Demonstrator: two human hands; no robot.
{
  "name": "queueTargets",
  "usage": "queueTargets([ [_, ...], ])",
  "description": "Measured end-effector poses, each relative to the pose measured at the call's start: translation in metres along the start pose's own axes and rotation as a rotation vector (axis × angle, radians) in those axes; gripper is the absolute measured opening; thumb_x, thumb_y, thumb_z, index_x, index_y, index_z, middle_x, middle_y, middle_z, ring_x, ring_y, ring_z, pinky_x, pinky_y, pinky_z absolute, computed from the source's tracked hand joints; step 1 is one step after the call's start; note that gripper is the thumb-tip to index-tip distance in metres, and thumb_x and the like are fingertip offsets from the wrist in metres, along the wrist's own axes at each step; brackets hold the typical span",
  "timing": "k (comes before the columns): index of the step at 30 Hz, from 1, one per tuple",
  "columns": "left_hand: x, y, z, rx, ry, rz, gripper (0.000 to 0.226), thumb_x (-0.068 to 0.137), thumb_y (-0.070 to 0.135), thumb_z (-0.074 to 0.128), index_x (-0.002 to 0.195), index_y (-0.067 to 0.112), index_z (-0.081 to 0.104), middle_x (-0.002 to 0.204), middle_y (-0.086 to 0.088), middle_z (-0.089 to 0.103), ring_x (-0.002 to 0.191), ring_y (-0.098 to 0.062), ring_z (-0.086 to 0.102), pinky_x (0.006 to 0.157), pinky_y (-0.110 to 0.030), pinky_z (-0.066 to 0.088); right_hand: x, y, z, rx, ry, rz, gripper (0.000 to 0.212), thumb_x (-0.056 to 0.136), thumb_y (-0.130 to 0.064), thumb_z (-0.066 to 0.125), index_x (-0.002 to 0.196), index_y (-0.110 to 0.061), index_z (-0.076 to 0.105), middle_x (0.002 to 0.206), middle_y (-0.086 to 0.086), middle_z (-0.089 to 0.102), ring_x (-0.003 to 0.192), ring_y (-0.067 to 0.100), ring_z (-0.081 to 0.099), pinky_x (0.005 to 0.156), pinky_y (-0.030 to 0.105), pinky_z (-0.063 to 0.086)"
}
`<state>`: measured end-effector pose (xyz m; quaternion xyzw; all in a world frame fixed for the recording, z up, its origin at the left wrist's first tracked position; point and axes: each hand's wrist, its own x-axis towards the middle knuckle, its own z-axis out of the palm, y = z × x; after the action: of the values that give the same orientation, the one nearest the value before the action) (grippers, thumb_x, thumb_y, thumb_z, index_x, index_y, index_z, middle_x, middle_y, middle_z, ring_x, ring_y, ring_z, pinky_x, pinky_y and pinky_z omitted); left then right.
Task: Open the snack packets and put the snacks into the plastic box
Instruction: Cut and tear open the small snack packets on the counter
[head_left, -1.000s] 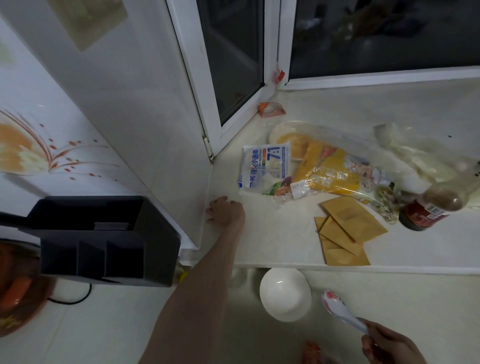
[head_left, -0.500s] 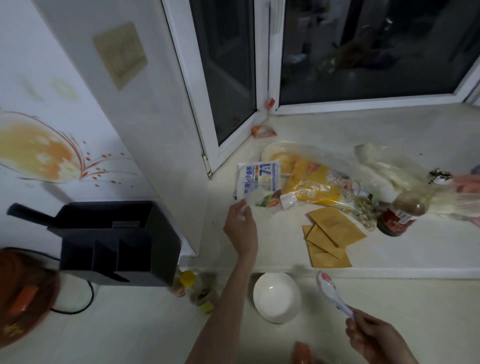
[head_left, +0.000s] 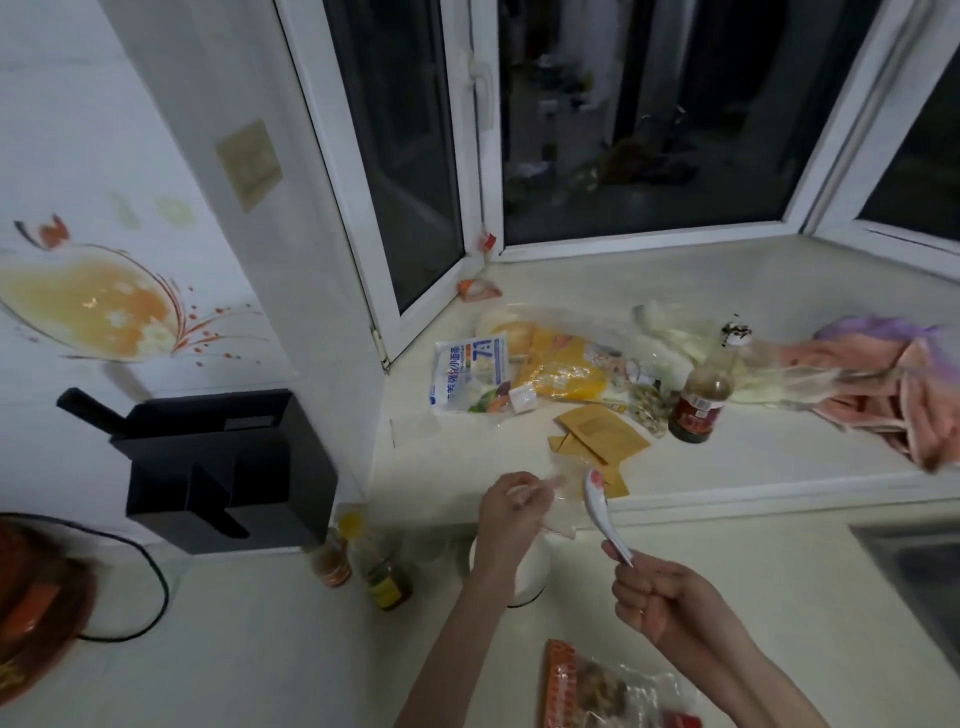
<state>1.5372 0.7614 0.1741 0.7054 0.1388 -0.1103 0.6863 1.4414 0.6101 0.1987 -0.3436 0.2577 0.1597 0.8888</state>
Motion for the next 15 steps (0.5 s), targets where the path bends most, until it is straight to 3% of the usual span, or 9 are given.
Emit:
queueTargets([
  [3, -0.016, 0.003, -0.001, -0.019, 0.001, 0.065, 0.013, 0.076, 0.026, 0.082, 0.071, 0.023, 0.07, 0.06, 0.017, 0.068, 0.057, 0.002, 0.06, 0.052, -0.011, 0.045, -0.014, 0.004, 0.009, -0.059, -0.042, -0.016, 0.008, 0.08, -0.002, 0.04, 0.081, -0.003, 0.048, 0.051, 0.001, 0.02, 0.036, 0.011, 0.03, 0.036, 0.02, 0.026],
  [7, -0.04, 0.003, -0.009, 0.018, -0.016, 0.131, 0.013, 0.078, 0.021, 0.079, 0.071, 0.026, 0.069, 0.063, 0.012, 0.068, 0.053, -0.002, 0.056, 0.047, -0.013, 0.041, -0.025, 0.005, 0.015, -0.295, 0.012, -0.168, 0.032, 0.091, 0.007, 0.028, 0.068, -0.015, 0.03, 0.049, 0.001, 0.019, 0.04, 0.011, 0.022, 0.044, 0.023, 0.018],
  [10, -0.054, 0.001, -0.012, 0.03, -0.054, 0.154, 0.013, 0.085, 0.02, 0.072, 0.079, 0.026, 0.062, 0.073, 0.003, 0.071, 0.061, -0.005, 0.06, 0.048, -0.024, 0.05, -0.034, 0.005, 0.013, -0.56, 0.082, -0.339, 0.031, 0.099, 0.0, 0.031, 0.07, -0.008, 0.038, 0.047, 0.005, 0.034, 0.045, 0.018, 0.035, 0.051, 0.026, 0.03],
  [12, -0.062, 0.001, -0.012, 0.01, -0.075, 0.133, 0.013, 0.093, 0.022, 0.063, 0.093, 0.022, 0.05, 0.073, 0.002, 0.069, 0.061, -0.006, 0.062, 0.05, -0.028, 0.054, -0.04, 0.005, 0.012, -0.67, 0.103, -0.417, 0.027, 0.101, -0.003, 0.031, 0.085, -0.003, 0.053, 0.048, 0.007, 0.044, 0.051, 0.022, 0.048, 0.059, 0.028, 0.042],
  [15, -0.073, 0.003, -0.011, -0.017, -0.148, 0.118, 0.018, 0.098, 0.02, 0.053, 0.107, 0.018, 0.038, 0.081, 0.002, 0.066, 0.053, -0.007, 0.063, 0.044, -0.026, 0.052, -0.045, 0.008, 0.013, -0.724, 0.091, -0.45, 0.031, 0.1, 0.002, 0.032, 0.107, -0.011, 0.059, 0.054, 0.01, 0.052, 0.056, 0.023, 0.056, 0.066, 0.031, 0.048],
])
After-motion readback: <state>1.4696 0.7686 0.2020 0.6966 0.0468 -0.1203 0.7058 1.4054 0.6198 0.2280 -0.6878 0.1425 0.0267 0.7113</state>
